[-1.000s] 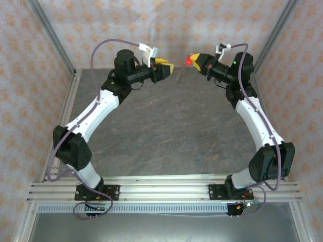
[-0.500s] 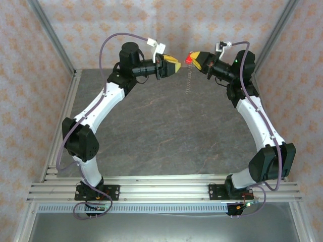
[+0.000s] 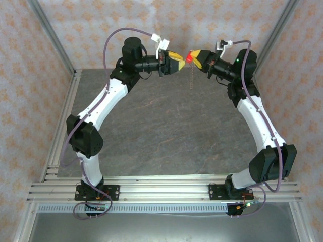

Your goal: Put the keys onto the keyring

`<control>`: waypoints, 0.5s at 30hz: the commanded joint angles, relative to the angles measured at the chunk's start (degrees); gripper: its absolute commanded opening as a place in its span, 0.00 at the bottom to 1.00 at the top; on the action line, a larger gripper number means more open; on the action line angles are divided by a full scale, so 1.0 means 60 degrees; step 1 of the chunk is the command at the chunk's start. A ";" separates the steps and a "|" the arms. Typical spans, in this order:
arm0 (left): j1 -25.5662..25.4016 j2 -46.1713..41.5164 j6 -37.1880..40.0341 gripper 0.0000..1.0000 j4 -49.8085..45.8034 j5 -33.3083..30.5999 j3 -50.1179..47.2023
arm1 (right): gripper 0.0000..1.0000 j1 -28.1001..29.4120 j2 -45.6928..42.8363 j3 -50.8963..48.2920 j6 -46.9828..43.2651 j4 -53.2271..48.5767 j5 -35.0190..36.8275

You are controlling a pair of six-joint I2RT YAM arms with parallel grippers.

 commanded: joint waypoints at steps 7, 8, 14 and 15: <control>-0.0194 0.0376 0.0400 0.39 -0.0244 0.0389 0.0780 | 0.00 0.0255 -0.0303 0.0613 0.0148 0.0242 -0.0268; -0.0194 0.0362 0.0385 0.40 -0.0218 0.0395 0.0807 | 0.00 0.0307 -0.0296 0.0620 0.0148 0.0227 -0.0264; -0.0281 0.0238 0.0171 0.41 0.0185 0.0396 0.0790 | 0.00 0.0494 -0.0202 0.0738 0.0123 0.0197 -0.0214; -0.0297 0.0215 0.0113 0.41 0.0288 0.0382 0.0767 | 0.00 0.0514 -0.0184 0.0746 0.0113 0.0197 -0.0211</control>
